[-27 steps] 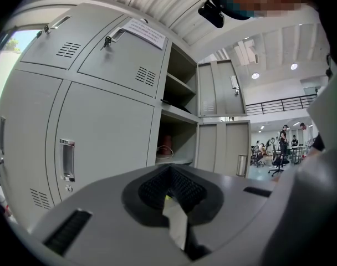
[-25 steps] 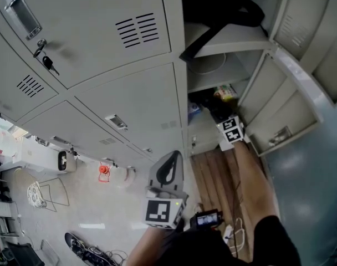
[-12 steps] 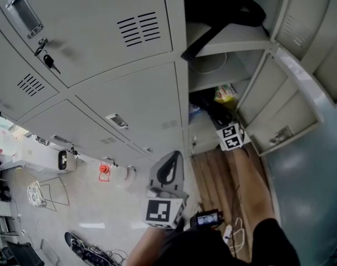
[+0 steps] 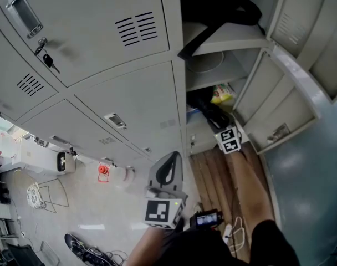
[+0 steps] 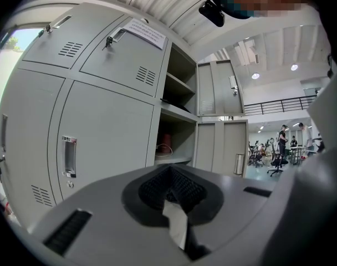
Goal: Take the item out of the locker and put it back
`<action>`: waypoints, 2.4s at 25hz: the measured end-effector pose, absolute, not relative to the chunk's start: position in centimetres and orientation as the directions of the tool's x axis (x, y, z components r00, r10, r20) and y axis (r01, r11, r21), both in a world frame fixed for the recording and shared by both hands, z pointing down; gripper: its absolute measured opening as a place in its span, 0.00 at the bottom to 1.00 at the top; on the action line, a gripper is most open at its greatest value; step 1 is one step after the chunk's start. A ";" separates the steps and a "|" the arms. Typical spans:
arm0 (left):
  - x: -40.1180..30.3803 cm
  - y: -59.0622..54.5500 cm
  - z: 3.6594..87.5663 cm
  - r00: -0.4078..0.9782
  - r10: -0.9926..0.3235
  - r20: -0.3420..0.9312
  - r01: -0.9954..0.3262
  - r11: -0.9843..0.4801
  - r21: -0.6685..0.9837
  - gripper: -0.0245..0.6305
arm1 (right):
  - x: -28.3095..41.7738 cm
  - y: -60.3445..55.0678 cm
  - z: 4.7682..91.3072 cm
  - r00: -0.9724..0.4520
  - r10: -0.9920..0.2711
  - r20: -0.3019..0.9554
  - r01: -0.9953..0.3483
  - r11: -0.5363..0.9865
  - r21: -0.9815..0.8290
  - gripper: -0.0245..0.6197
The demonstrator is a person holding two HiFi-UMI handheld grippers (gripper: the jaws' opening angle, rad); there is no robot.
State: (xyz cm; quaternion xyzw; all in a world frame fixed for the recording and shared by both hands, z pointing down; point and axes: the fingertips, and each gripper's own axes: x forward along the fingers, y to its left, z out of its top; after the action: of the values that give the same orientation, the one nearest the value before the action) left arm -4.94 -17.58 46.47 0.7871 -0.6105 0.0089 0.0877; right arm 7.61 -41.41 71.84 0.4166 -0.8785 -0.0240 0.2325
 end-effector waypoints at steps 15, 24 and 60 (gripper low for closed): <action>-4.5 -16.5 45.9 0.273 -0.958 0.090 -0.955 -0.259 0.142 0.03 | 10.3 -38.1 69.0 -0.510 -0.802 0.309 -0.813 0.567 0.129 0.39; -5.0 -15.7 45.4 0.276 -0.959 0.067 -0.954 -0.264 0.143 0.03 | 10.2 -29.9 64.3 -0.494 -0.811 0.313 -0.859 0.511 -0.033 0.03; -8.2 -8.3 45.6 0.272 -0.962 0.003 -0.949 -0.268 0.167 0.03 | 7.4 -8.5 50.5 -0.509 -0.855 0.098 -0.860 0.511 -0.004 0.03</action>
State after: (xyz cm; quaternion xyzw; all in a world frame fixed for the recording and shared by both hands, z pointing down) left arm -8.25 -8.25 45.60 0.7946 -0.6013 -0.0494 0.0675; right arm 7.39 -8.46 50.45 0.4938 -0.8682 0.0261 0.0417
